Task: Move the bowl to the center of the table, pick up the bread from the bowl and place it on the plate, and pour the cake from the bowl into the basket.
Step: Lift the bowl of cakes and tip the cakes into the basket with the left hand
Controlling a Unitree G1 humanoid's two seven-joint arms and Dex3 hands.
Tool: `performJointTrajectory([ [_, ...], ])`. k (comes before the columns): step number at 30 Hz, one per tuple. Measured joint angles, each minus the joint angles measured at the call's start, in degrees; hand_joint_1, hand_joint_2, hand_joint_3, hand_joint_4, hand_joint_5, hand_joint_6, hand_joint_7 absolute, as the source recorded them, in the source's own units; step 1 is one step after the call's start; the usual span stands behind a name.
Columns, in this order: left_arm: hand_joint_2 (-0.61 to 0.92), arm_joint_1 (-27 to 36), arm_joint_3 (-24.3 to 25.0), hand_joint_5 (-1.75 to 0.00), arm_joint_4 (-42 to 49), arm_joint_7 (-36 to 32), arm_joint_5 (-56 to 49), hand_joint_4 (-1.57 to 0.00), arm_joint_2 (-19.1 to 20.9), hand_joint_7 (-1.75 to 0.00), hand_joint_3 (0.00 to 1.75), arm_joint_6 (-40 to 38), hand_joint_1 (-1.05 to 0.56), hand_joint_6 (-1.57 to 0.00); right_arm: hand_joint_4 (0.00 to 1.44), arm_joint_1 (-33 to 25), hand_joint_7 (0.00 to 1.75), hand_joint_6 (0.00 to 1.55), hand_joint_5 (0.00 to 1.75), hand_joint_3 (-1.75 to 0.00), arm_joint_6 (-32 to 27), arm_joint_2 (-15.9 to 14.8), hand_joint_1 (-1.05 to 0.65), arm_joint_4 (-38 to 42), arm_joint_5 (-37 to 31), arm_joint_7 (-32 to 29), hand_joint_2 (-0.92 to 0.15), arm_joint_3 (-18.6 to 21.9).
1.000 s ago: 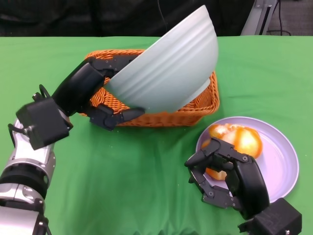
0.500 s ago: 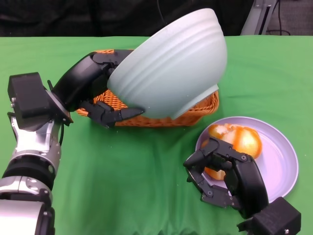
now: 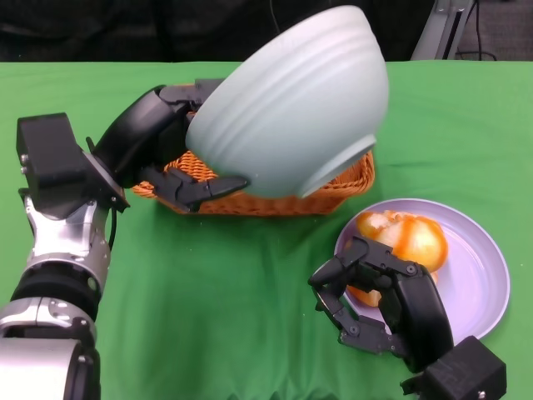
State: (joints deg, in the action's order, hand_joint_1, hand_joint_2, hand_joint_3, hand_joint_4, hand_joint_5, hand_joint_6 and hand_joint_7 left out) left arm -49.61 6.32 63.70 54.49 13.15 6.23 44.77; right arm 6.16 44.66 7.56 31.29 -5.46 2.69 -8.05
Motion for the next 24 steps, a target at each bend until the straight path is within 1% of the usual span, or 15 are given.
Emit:
performJointTrajectory([
  [3,0.69,-0.34,0.33,-1.72,0.00,-0.04,-0.18,-0.73,-0.02,-1.56,1.07,-0.02,0.03,-0.73,0.82,0.06,1.10,0.81,1.40,-0.72,0.05,0.02,-0.13,0.03,-0.01,0.00,-0.59,0.02],
  [4,0.69,-0.37,0.35,-1.73,0.09,-0.56,-0.56,-0.71,-0.06,-1.56,1.05,-0.11,0.01,-0.71,0.82,0.06,1.11,0.81,1.40,-0.73,0.05,0.04,-0.12,0.03,-0.01,-0.02,-0.58,0.02],
  [8,0.71,-0.84,0.38,-1.73,1.03,-4.98,-2.47,-0.70,-0.19,-1.54,1.00,-1.78,-0.01,-0.71,0.82,0.07,1.11,0.80,1.40,-0.76,0.06,0.27,-0.12,0.03,-0.04,-0.16,-0.56,0.00],
  [11,0.72,-1.25,0.40,-1.73,1.09,-6.23,-2.95,-0.71,-0.21,-1.53,0.98,-2.44,-0.01,-0.71,0.82,0.07,1.12,0.80,1.40,-0.77,0.06,0.30,-0.12,0.03,-0.11,-0.17,-0.56,0.00],
  [13,0.76,-1.82,0.43,-1.67,1.75,-7.62,-3.51,-0.76,-0.39,-1.47,0.93,-3.37,-0.01,-0.75,0.82,0.10,1.12,0.80,1.40,-0.78,0.07,0.30,-0.11,0.04,0.06,-0.01,-0.55,0.00],
  [15,0.76,-2.69,0.63,-1.67,3.09,-9.50,-4.10,-0.78,-0.50,-1.44,0.92,-5.00,-0.01,-0.78,0.82,0.11,1.12,0.80,1.40,-0.79,0.15,0.31,-0.12,0.12,0.39,0.40,-0.54,0.01],
  [17,0.76,-3.46,0.76,-1.69,3.74,-10.51,-4.24,-0.80,-0.55,-1.44,0.94,-5.72,0.00,-0.79,0.82,0.14,1.12,0.80,1.41,-0.79,0.39,0.32,-0.12,0.44,0.71,0.53,-0.54,0.01],
  [19,0.72,-4.39,1.06,-1.69,4.36,-11.08,-4.26,-0.82,-0.59,-1.43,1.00,-6.35,0.01,-0.80,0.83,0.30,1.11,0.80,1.41,-0.79,0.75,0.33,-0.12,1.00,0.79,0.57,-0.53,0.03],
  [24,0.70,-5.82,1.32,-1.69,5.73,-11.30,-4.39,-0.82,-0.60,-1.42,1.03,-8.68,0.00,-0.82,0.82,0.58,1.12,0.80,1.40,-0.79,1.18,0.41,-0.13,1.79,0.80,0.55,-0.52,0.05],
])
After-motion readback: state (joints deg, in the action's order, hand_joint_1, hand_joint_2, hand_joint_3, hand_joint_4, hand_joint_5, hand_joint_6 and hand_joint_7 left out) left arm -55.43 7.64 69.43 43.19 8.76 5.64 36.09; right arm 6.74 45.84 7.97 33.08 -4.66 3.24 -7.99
